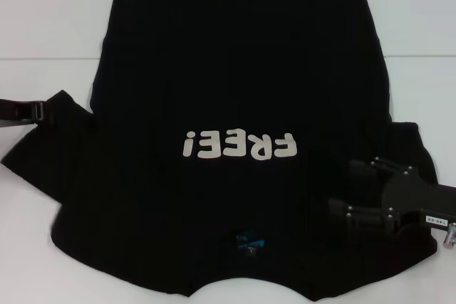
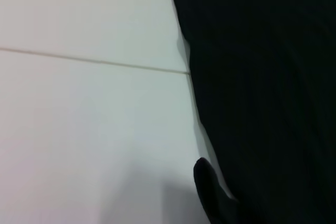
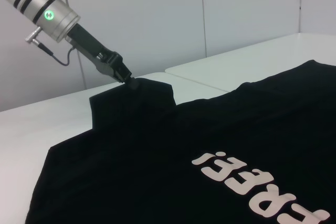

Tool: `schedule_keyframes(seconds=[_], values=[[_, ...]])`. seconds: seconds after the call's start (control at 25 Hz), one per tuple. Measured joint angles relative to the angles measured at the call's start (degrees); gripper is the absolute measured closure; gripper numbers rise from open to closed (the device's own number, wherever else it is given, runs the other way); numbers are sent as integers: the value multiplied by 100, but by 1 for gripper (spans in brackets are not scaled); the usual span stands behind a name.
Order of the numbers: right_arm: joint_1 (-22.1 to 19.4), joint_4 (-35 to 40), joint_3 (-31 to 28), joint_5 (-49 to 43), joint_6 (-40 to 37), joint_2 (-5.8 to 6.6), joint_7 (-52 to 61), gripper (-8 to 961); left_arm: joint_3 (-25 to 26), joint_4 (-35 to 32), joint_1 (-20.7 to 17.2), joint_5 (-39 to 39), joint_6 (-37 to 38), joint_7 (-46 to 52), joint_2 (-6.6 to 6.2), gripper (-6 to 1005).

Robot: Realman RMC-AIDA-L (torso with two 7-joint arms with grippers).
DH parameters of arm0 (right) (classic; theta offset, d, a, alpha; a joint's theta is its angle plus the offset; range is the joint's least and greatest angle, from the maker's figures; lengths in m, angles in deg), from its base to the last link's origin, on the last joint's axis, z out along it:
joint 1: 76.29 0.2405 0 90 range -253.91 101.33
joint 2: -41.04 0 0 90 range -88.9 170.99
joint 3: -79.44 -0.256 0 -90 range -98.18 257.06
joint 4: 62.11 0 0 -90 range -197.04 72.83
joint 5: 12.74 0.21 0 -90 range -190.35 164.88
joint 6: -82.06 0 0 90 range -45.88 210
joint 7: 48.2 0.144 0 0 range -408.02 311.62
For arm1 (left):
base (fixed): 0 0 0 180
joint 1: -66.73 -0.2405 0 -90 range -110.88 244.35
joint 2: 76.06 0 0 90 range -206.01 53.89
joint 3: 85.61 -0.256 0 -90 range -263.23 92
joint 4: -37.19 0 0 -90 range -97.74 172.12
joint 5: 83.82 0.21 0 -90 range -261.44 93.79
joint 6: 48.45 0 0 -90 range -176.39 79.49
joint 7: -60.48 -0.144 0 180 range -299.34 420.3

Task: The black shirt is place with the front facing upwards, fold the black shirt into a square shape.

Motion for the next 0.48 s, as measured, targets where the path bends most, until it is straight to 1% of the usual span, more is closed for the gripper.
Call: schedule_keyframes(seconds=[0.2, 0.32, 0.48], values=[[-1, -2, 0, 0, -11, 0, 0, 25, 3, -91, 62, 142, 107, 108, -24, 996], [-7, -9, 0, 0, -10, 0, 1, 25, 13, -353, 67, 205, 308, 282, -33, 992], [-7, -13, 0, 1, -10, 0, 0, 25, 7, -444, 86, 209, 579, 397, -37, 985]])
